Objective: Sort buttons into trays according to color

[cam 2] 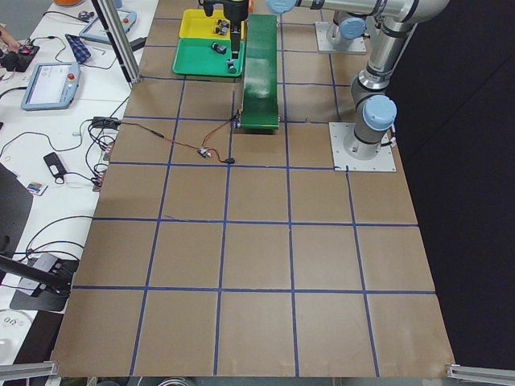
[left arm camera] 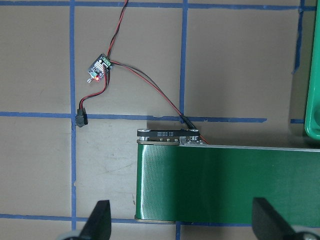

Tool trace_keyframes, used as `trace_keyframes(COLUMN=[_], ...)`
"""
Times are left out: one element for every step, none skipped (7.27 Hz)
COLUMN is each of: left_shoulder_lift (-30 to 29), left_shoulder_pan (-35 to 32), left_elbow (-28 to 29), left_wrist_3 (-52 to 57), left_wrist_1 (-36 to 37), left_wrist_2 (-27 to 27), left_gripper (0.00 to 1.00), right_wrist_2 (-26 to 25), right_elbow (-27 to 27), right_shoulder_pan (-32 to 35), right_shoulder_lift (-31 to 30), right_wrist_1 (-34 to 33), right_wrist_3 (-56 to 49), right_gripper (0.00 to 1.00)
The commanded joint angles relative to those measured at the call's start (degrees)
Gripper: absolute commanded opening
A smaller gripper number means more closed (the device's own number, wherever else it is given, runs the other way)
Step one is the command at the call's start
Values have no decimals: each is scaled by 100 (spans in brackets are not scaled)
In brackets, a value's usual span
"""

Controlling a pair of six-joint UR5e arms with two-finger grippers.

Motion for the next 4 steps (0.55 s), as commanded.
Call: trace_keyframes(left_shoulder_lift=[0, 0, 0, 0], left_shoulder_pan=[0, 0, 0, 0], left_elbow=[-8, -17, -8, -8], left_wrist_3=[-3, -3, -3, -3], left_wrist_1=[0, 0, 0, 0], left_wrist_2=[6, 6, 6, -2], left_gripper=[100, 100, 100, 100], right_wrist_2=[1073, 1035, 930, 433], right_elbow=[-14, 56, 48, 48], right_shoulder_pan=[3, 4, -23, -5], right_shoulder_lift=[-206, -295, -296, -287], right_wrist_1=[317, 468, 730, 837], right_wrist_3=[-544, -753, -938, -1210], right_gripper=[100, 100, 100, 100])
